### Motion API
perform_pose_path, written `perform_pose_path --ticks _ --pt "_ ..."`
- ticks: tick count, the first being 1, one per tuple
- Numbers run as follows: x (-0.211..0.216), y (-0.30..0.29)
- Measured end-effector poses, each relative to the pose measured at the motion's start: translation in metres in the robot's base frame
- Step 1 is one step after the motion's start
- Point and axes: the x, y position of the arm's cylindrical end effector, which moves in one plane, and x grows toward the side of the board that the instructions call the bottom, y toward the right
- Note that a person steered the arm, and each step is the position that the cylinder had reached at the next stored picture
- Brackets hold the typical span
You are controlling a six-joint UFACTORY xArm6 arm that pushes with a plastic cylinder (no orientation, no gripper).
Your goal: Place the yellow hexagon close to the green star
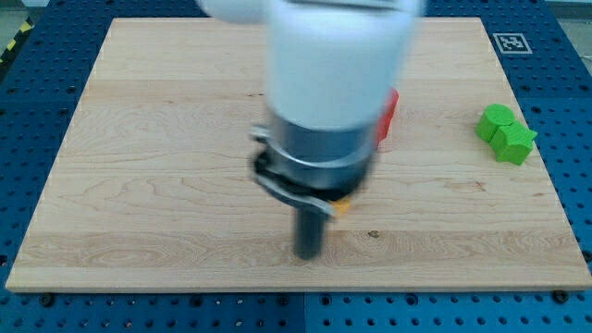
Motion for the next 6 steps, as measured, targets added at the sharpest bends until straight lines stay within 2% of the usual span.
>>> perform_pose_path --ticks 1,2,6 --pt "-0.036 -0.042" --pt "-0.047 -0.004" --pt "-0.036 0.13"
